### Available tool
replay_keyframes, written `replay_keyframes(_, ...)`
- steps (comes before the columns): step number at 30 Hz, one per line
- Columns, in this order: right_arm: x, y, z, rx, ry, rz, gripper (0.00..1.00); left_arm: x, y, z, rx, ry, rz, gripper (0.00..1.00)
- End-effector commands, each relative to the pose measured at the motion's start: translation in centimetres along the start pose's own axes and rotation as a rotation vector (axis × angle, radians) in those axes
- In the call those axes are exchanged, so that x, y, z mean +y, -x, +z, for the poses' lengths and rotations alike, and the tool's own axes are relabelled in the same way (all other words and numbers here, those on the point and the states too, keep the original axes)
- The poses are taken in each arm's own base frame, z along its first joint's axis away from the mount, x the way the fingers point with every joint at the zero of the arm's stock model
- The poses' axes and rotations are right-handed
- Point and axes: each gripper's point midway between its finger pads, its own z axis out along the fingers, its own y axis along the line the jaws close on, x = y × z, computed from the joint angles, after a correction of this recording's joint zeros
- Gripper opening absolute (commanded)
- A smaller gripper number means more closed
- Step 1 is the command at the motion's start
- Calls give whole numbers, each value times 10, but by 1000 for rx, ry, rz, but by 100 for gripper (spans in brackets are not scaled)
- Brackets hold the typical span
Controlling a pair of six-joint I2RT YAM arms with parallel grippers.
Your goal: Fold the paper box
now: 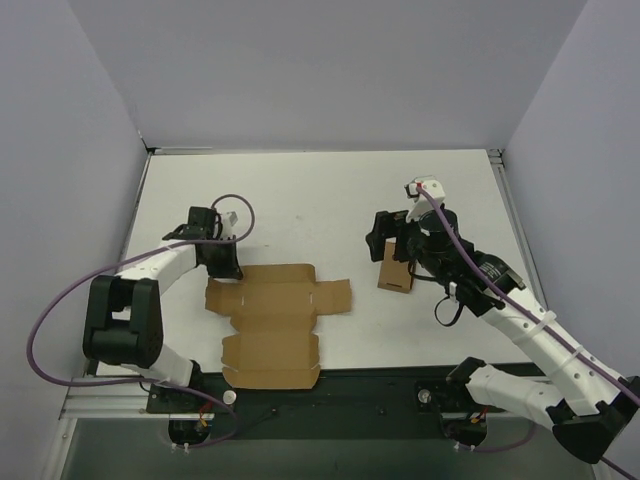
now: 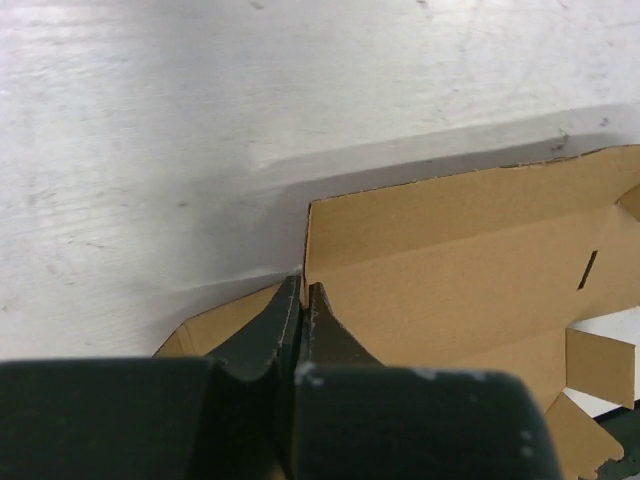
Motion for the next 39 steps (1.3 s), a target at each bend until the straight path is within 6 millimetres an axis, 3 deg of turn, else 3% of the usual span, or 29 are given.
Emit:
replay_keyframes(1,24,-9,5,59,129,-67,90,-49,29,-25,-157,-110,216,0)
replay_keyframes(2,40,-15,1,92,229,-84,90,-57,30,-30,-182,-135,260,0)
replay_keyframes(6,71,-22,-7,141,419,-146,90,-103,33,-65,-314,-298,401,0)
replay_keyframes(10,84,-32,-4,169,480,-222,91,-139,23,-91,-396,-461,523,0)
replay_keyframes(15,91,-41,9,179,468,-342,88,-161,12,-114,-436,-580,605,0)
replay_keyframes(25,95,-54,33,239,436,-460,82,-182,-6,-130,-435,-681,686,0)
replay_keyframes(34,91,-69,36,303,464,-481,72,-194,-19,-141,-418,-785,725,0)
replay_keyframes(37,96,-75,36,334,496,-470,67,-196,-21,-143,-419,-796,731,0)
replay_keyframes(39,101,-76,34,348,521,-464,54,-196,-20,-144,-423,-796,730,0)
